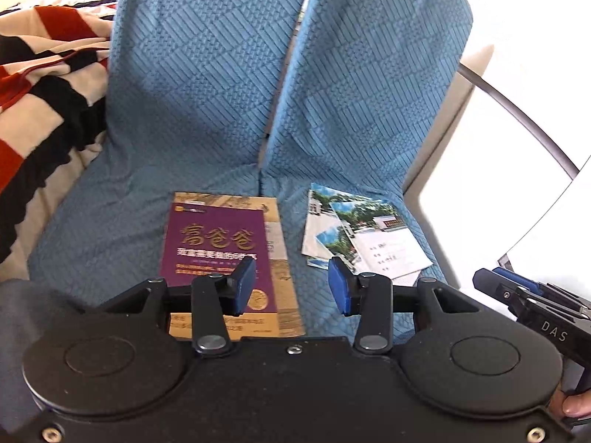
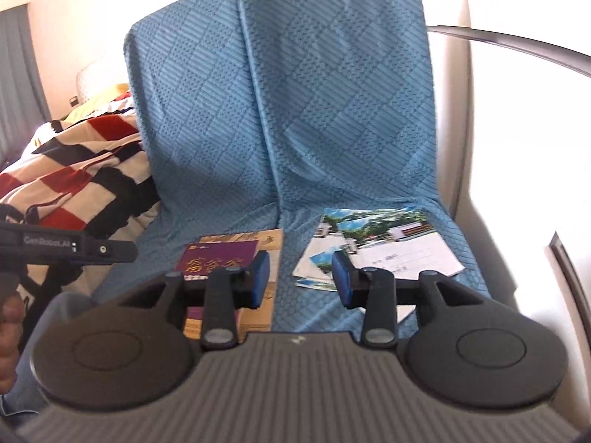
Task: Organize objects
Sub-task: 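Move both tools toward the white photo booklets on the seat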
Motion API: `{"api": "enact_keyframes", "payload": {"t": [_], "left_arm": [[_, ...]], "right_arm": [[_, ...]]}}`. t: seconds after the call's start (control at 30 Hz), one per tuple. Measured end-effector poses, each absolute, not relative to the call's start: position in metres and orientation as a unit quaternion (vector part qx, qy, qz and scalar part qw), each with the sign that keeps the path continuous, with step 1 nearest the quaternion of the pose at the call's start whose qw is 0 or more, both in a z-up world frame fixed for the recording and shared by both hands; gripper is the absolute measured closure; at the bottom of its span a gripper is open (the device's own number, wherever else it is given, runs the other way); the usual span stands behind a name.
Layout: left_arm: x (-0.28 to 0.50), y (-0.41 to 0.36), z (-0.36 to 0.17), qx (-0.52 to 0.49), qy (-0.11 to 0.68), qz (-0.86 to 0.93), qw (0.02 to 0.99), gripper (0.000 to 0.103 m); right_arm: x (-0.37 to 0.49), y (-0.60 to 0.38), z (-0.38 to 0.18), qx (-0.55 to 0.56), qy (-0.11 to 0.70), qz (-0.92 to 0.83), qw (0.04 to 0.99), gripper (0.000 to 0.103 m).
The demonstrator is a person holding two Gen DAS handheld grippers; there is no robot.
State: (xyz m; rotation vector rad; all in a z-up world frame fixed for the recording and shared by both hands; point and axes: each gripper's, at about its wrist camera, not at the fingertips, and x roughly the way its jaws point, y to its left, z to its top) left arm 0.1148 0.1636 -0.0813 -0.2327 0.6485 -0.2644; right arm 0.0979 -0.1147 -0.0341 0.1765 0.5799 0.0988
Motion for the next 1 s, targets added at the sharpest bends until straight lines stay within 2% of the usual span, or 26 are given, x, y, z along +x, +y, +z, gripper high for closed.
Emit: {"api": "enact_keyframes", "payload": {"t": [0.43,1.0], "left_arm": [[0.128,0.104,-0.086,-0.096,0.325,-0.186,0.922,0.061],[0.212,0.058,-0.144,-0.156,0.403,-0.221,0.874,0.061]], "right_arm": [[0.083,-0.161,-0.04,0.088,0.28,-0.01,0.956,0.063],[0.126,-0.184,-0.104,0.127,0.323,-0.028,0.938,0.062]]}}
